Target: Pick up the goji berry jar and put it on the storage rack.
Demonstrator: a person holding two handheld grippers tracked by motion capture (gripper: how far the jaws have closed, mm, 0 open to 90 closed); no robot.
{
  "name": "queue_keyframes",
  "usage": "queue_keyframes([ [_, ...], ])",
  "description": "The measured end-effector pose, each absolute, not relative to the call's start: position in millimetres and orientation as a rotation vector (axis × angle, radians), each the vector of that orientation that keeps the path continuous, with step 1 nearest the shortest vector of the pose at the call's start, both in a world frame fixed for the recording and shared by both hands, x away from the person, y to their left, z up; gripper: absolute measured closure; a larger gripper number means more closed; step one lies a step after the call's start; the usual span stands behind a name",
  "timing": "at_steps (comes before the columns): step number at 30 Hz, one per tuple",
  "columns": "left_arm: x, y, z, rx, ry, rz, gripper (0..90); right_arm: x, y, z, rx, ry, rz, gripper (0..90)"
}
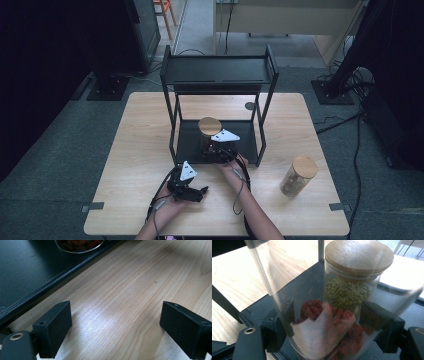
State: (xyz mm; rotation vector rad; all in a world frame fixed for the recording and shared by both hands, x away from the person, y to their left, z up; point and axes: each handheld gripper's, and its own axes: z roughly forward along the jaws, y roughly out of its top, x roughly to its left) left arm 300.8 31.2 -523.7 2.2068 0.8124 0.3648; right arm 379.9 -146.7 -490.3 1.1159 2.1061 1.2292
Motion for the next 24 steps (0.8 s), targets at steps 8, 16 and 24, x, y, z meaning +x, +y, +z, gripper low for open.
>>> queue_keyframes([
  [8,300.8,31.2,-523.7,2.206,0.812,0.365,11.0,379.9,-147.3,-490.6,1.124,2.105,1.232,25.0],
  [16,300.8,31.2,-523.7,2.207,0.812,0.365,11.0,379.5,-147.3,-490.3,1.124,2.111,1.230,24.6],
  [24,300.8,31.2,-523.7,2.207,0.812,0.365,11.0,378.7,-148.0,-488.3,1.139,2.133,1.241,21.5],
])
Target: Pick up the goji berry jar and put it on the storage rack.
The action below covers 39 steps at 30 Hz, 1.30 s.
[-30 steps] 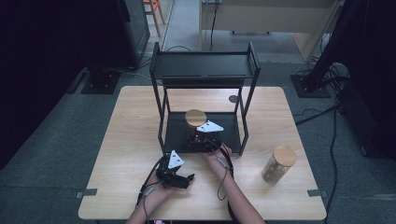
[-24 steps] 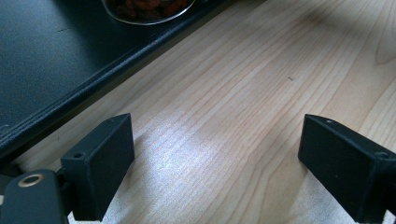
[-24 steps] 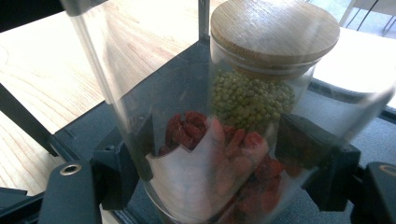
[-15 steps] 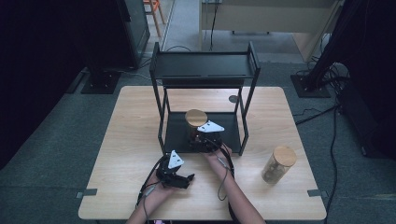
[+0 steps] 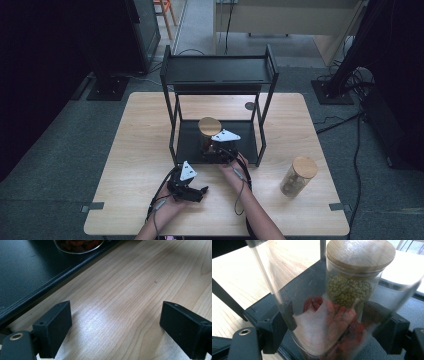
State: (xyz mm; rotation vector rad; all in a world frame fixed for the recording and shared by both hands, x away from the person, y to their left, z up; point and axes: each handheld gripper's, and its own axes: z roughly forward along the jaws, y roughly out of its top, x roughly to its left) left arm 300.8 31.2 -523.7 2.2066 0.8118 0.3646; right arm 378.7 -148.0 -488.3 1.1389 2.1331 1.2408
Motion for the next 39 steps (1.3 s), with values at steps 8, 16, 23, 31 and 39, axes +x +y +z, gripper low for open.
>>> queue_keyframes([
  [8,301,31,-524,2.208,0.811,0.363,11.0,375,-149,-488,1.114,2.142,1.217,21.3],
  [16,301,31,-524,2.208,0.811,0.363,11.0,371,-152,-485,1.116,2.158,1.205,21.3],
  [23,301,31,-524,2.208,0.811,0.364,11.0,368,-154,-483,1.133,2.174,1.180,21.3],
  [31,301,30,-524,2.209,0.811,0.363,11.0,362,-159,-481,1.106,2.198,1.164,21.3],
  [39,301,31,-524,2.209,0.811,0.362,11.0,356,-163,-481,1.087,2.208,1.167,21.3],
])
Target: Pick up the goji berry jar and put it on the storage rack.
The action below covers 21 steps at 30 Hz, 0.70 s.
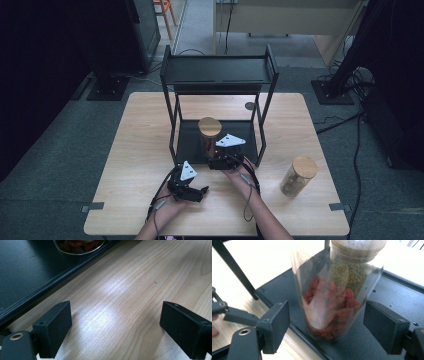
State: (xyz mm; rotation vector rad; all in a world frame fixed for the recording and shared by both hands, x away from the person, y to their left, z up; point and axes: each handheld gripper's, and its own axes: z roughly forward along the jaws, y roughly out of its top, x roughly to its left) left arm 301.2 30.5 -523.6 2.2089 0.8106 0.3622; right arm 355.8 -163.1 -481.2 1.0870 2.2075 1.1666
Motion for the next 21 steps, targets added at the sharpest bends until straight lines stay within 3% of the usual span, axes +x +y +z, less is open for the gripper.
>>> queue_keyframes([
  [21,301,30,-524,2.207,0.811,0.363,11.0,337,-178,-483,1.085,2.232,1.219,21.3],
])
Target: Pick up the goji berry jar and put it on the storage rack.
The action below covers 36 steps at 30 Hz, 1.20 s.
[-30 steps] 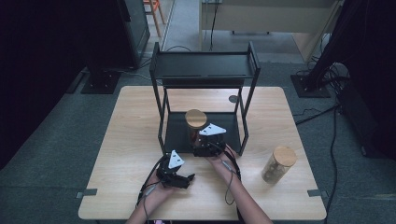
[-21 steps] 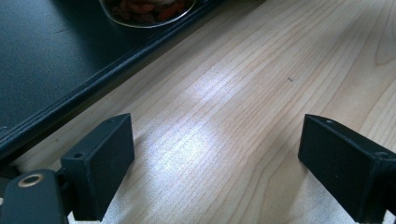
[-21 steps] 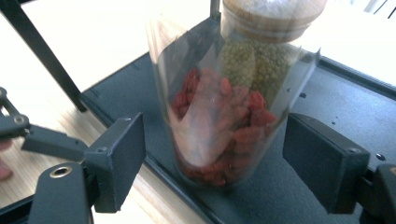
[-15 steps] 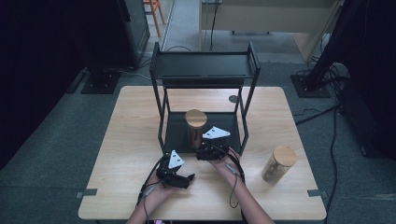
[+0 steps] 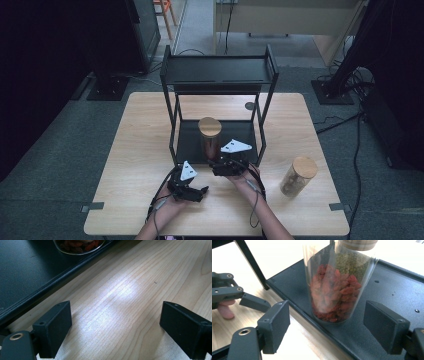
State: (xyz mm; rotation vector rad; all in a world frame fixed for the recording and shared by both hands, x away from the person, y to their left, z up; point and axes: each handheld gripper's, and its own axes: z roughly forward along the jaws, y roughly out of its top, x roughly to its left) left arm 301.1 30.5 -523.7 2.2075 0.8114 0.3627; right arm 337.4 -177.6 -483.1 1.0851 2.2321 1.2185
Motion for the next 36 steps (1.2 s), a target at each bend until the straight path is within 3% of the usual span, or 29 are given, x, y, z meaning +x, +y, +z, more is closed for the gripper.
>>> queue_keyframes([
  [36,301,30,-524,2.206,0.815,0.365,11.0,306,-201,-486,1.047,2.259,1.269,22.0],
])
